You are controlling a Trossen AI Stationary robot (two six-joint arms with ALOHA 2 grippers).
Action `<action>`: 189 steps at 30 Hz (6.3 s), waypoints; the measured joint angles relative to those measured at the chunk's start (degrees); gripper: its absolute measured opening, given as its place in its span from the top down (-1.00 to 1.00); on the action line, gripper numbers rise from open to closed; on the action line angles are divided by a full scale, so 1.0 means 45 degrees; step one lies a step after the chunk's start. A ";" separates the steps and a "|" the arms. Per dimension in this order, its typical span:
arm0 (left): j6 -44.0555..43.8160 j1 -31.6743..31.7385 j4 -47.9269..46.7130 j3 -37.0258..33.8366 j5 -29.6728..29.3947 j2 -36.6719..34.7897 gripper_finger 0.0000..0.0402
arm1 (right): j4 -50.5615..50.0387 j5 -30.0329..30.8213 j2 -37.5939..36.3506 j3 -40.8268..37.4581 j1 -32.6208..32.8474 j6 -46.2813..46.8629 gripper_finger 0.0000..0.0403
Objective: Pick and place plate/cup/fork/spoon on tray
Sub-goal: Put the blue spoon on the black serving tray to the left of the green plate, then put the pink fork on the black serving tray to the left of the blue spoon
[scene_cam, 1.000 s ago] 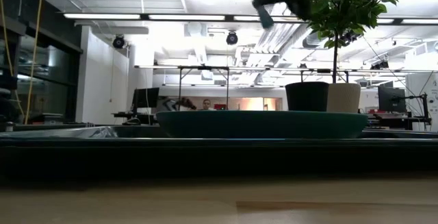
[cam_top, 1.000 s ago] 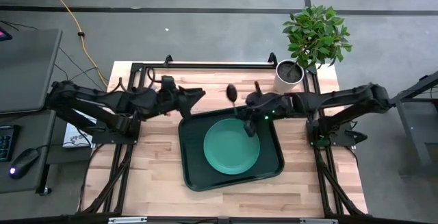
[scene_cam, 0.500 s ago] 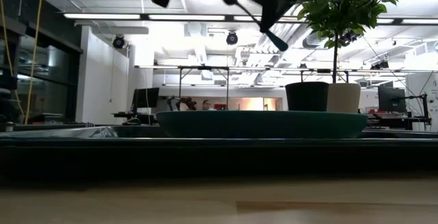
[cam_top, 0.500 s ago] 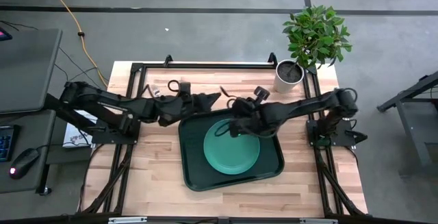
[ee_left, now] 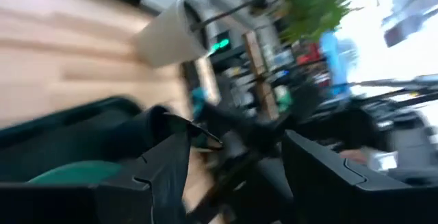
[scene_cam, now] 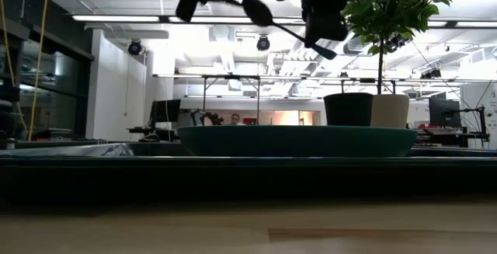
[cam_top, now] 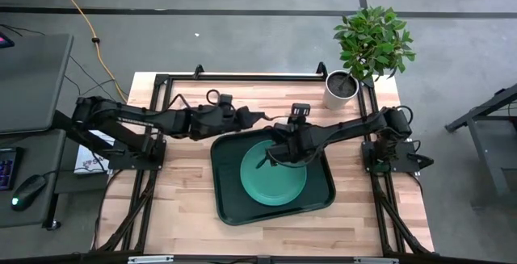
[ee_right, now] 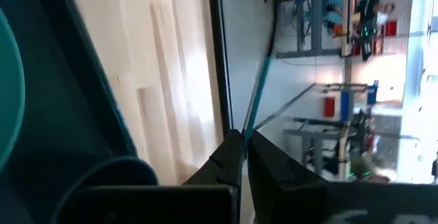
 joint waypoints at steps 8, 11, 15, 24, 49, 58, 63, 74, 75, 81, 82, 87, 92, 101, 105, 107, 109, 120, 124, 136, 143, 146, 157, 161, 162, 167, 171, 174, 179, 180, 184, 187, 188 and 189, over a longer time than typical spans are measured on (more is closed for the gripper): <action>-0.0701 0.0444 -0.1272 0.0000 0.1454 0.0066 -0.07 | 0.0043 0.0455 0.0001 -0.0001 0.0005 -0.2075 1.00; -0.1099 0.0675 -0.1575 -0.0003 0.1933 0.0236 -0.07 | 0.0342 0.0481 0.0001 -0.0001 0.0010 -0.2677 1.00; -0.1523 0.0933 -0.1555 0.0009 0.2681 0.0386 -0.07 | 0.0353 0.0683 0.0001 -0.0001 0.0015 -0.2876 1.00; -0.1430 0.1155 -0.1606 0.0005 0.3860 0.0554 0.43 | 0.0390 0.0598 0.0006 0.0001 0.0024 -0.2867 1.00; 0.4435 0.2724 -0.6923 0.0015 0.5075 -0.2065 1.00 | 0.0362 -0.4242 -0.2441 -0.0139 -0.0009 0.0198 0.04; 0.6194 0.0277 -1.3430 0.0015 0.8120 -0.3834 1.00 | 0.4071 -0.6796 -0.8053 -0.5802 0.0097 0.3196 0.01; 0.6477 -0.1341 -1.3249 0.0015 0.8615 -0.2435 1.00 | 0.7215 -0.7904 -1.0474 -0.8827 0.0097 0.5297 0.01; 1.0398 -0.0225 -1.1443 0.0015 1.0180 0.2688 1.00 | 0.9877 -0.8385 -1.1364 -1.0346 0.0097 0.5703 0.01; 1.0696 -0.0081 -1.1254 0.0015 1.0302 0.2874 1.00 | 0.9976 -0.8403 -1.1365 -1.0346 0.0097 0.5599 0.01; 1.1009 0.0605 -0.9638 0.0020 1.0580 0.3506 1.00 | 1.0277 -0.8418 -1.1360 -1.0332 0.0097 0.5488 0.01; 1.1072 0.0717 -0.9639 0.0024 1.0530 0.3603 1.00 | 1.0274 -0.8417 -1.1362 -1.0332 0.0097 0.5490 0.01; 1.2012 0.0966 -0.9618 0.0029 1.0505 0.4135 1.00 | 1.0284 -0.8413 -1.1365 -1.0332 0.0097 0.5476 0.01; 1.2430 0.1024 -0.8836 0.0029 1.0487 0.4637 0.94 | 1.0279 -0.8405 -1.1360 -1.0332 0.0097 0.5476 0.01; 1.2994 0.1024 -0.8459 0.0010 0.9248 0.4882 0.70 | 1.0281 -0.8217 -1.1360 -1.0330 0.0097 0.5476 0.01; 1.3171 0.1024 -0.8500 0.0010 0.9024 0.4887 0.61 | 1.0284 -0.8214 -1.1360 -1.0327 0.0097 0.5476 0.01; 1.3331 0.1024 -0.8498 0.0010 0.9018 0.4887 0.56 | 1.0279 -0.8214 -1.1360 -1.0327 0.0097 0.5476 0.01; 1.3332 0.1024 -0.8498 0.0010 0.9028 0.4887 0.51 | 1.0280 -0.8209 -1.1360 -1.0327 0.0097 0.5476 0.01; 1.3028 0.2194 -1.1280 0.0825 0.9079 0.3664 0.16 | 1.0298 -0.8190 -1.1355 -1.0327 0.0097 0.5476 0.01; 1.1130 0.2955 -1.1418 0.0452 0.7508 0.1951 0.14 | 1.0327 -0.8191 -1.1357 -1.0327 0.0097 0.5500 0.01; -0.0653 0.3953 -0.9538 -0.5914 0.0378 -0.4227 0.15 | 1.0366 -0.7708 -1.1355 -1.0327 0.0093 0.5481 0.01; -0.2114 0.5576 -0.7758 -0.7422 0.0442 -0.3629 0.15 | 1.0371 -0.7738 -1.1355 -1.0327 0.0092 0.5510 0.01; -0.2168 0.5962 -0.7777 -0.7417 0.0137 -0.3340 0.15 | 1.0368 -0.7937 -1.1355 -1.0327 0.0093 0.5524 0.01; -0.5061 0.6625 -0.7060 -0.7412 -0.0652 -0.1006 0.15 | 1.0370 -0.7976 -1.1355 -1.0327 0.0094 0.5568 0.01; -0.4077 0.6689 -0.5575 -0.7394 -0.0589 -0.0018 0.15 | 1.0369 -0.7976 -1.1355 -1.0327 0.0092 0.5570 0.01; -0.3827 0.6683 -0.5425 -0.7371 -0.0611 0.0213 0.16 | 1.0370 -0.7976 -1.1355 -1.0327 0.0092 0.5562 0.01; -0.4232 0.6350 -0.6030 -0.7320 -0.0633 0.0580 0.36 | 1.0357 -0.7976 -1.1355 -1.0327 0.0092 0.5490 0.01; -0.4188 0.6260 -0.6577 -0.7368 -0.0457 0.0221 0.81 | 1.0352 -0.7845 -1.1355 -1.0327 0.0092 0.5482 0.01; -0.3474 0.6260 -0.6317 -0.7407 -0.0347 -0.0147 0.91 | 1.0347 -0.7663 -1.1355 -1.0327 0.0092 0.5478 0.01; -0.2577 0.6247 -0.6034 -0.7421 0.0003 -0.1234 0.97 | 1.0347 -0.7705 -1.1355 -1.0327 0.0092 0.5510 0.01; -0.2383 0.6260 -0.5989 -0.7408 -0.0024 -0.1505 0.99 | 1.0347 -0.7714 -1.1355 -1.0327 0.0092 0.5515 0.01; -0.1714 0.6243 -0.6059 -0.7422 -0.0388 -0.2664 0.99 | 1.0347 -0.7756 -1.1355 -1.0327 0.0095 0.5583 0.01; -0.1324 0.6250 -0.6133 -0.7422 -0.0584 -0.3446 0.99 | 1.0356 -0.7758 -1.1355 -1.0327 0.0092 0.5813 0.01; -0.1303 0.6256 -0.6158 -0.7422 -0.0608 -0.3635 0.99 | 1.0357 -0.7763 -1.1355 -1.0327 0.0093 0.5816 0.01; -0.1279 0.6259 -0.6143 -0.7422 -0.0644 -0.3767 0.99 | 1.0361 -0.7763 -1.1355 -1.0327 0.0093 0.5817 0.01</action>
